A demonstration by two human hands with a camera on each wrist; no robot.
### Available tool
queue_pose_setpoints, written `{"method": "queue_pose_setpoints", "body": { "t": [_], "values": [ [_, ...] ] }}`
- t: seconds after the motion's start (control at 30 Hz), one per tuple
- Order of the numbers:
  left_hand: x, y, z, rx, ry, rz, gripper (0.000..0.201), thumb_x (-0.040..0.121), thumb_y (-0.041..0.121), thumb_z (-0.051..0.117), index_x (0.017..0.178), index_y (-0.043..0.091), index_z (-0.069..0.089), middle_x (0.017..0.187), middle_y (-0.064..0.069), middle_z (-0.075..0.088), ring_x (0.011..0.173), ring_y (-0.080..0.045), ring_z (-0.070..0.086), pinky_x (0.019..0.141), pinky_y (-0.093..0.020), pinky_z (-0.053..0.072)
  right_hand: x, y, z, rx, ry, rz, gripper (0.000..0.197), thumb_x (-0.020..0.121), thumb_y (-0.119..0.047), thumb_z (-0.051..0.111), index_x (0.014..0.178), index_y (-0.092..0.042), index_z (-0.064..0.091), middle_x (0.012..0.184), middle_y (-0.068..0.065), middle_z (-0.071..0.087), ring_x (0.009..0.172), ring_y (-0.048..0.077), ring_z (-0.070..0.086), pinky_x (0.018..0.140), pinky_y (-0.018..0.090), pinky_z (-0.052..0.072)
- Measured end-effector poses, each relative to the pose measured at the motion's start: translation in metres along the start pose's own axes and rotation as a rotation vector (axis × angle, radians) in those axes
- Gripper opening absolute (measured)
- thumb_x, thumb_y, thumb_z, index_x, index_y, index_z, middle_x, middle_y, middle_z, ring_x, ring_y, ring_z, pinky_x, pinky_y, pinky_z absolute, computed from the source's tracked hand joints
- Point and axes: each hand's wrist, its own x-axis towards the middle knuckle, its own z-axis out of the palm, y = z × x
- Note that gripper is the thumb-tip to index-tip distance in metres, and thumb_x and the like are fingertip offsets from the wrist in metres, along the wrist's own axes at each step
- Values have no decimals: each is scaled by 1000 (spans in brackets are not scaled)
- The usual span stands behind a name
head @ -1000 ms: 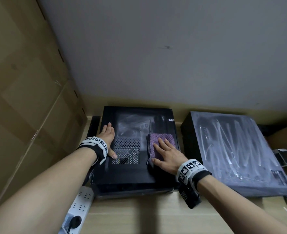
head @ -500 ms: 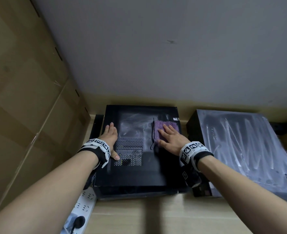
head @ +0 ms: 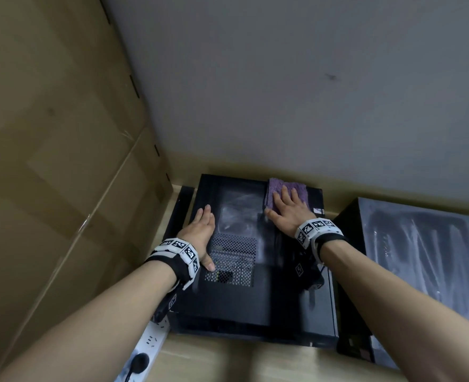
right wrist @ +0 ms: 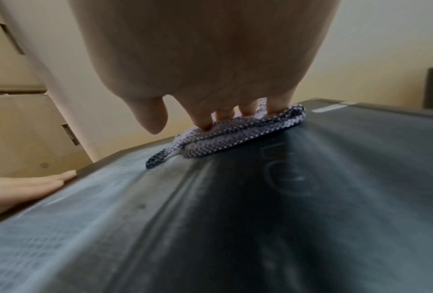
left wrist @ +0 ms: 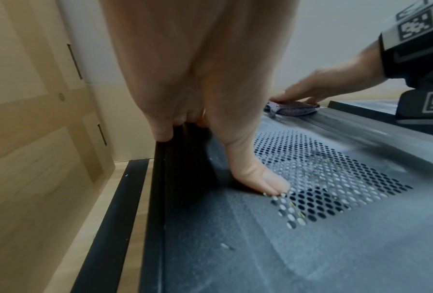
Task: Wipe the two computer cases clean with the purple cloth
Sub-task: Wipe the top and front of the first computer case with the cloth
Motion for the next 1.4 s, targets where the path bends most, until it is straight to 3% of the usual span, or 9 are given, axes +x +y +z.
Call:
{"method": "queue_pose_setpoints", "body": {
  "t": [0.33,0.63,0.83,1.17,1.4],
  "values": [
    [0,1,1,3,35,13,145,56,35,93,152,3,-11,157,-10,-29,146,-25,-23,122,-37,8,27,-85,4,-19,-46,-147,68,100,-55,25,158,-24,7,165,2,-11,151,27,-11,122,51,6],
    [3,2,2,11,37,4,147,55,32,93,151,2,-13,156,-11,-29,145,-26,-24,122,-38,4,35,-113,10,-104,-37,-211,68,100,-50,26,158,-23,3,165,3,-13,151,28,-11,123,48,2],
    [-1,4,0,15,8,-7,148,53,37,93,151,1,-12,156,-13,-30,145,-27,-25,120,-38,2,16,-86,18,-59,17,-195,68,100,-59,14,158,-24,3,165,-2,-11,152,20,-9,123,41,1],
    [-6,4,-2,-22,10,-1,148,53,36,94,151,1,-12,156,-12,-30,145,-26,-24,120,-38,4,-38,36,9,36,-17,53,65,103,-54,12,158,-19,4,164,1,-11,151,18,-12,121,33,-8],
    [-7,-14,7,-76,49,61,141,61,37,89,152,5,-14,157,-6,-30,145,-21,-24,120,-36,3,-34,18,9,40,-50,122,71,102,-56,16,157,-13,5,164,8,-9,151,28,-9,123,41,-1]
  ]
}}
